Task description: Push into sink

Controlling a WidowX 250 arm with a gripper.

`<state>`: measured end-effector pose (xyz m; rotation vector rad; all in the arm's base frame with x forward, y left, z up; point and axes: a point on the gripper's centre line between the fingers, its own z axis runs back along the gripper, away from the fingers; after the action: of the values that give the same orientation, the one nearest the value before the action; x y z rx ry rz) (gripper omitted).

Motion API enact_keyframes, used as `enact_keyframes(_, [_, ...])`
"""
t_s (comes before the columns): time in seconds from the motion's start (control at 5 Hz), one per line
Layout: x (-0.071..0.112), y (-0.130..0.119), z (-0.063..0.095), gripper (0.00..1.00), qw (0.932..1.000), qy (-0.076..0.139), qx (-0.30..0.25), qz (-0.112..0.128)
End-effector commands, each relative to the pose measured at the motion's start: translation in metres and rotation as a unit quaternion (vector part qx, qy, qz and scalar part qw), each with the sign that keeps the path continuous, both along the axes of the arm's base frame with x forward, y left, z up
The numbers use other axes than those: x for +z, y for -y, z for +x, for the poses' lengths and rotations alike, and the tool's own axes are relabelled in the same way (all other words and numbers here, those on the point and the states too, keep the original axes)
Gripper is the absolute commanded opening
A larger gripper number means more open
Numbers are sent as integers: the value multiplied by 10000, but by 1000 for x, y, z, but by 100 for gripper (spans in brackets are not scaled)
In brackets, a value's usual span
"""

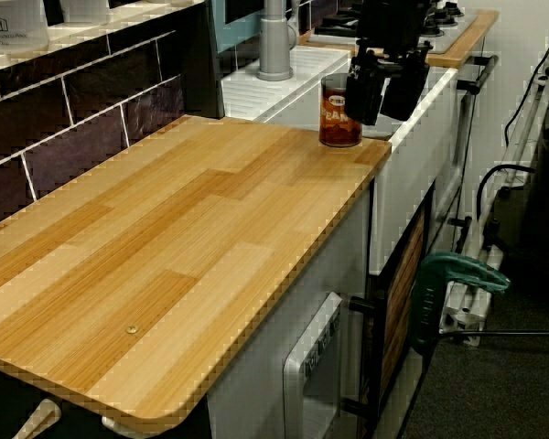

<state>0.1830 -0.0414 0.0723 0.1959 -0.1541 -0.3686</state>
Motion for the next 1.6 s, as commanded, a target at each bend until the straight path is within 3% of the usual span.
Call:
enact_keyframes(0.0, [3,18,4,100,9996,263,-94,-81])
enact_keyframes(0.4, [-12,41,8,100,9983,577,-97,4])
enact_keyframes(1.0, [-24,38,33,100,9980,558,-244,-194])
enact_keyframes(1.4, [-18,41,49,100,9959,548,-639,-345])
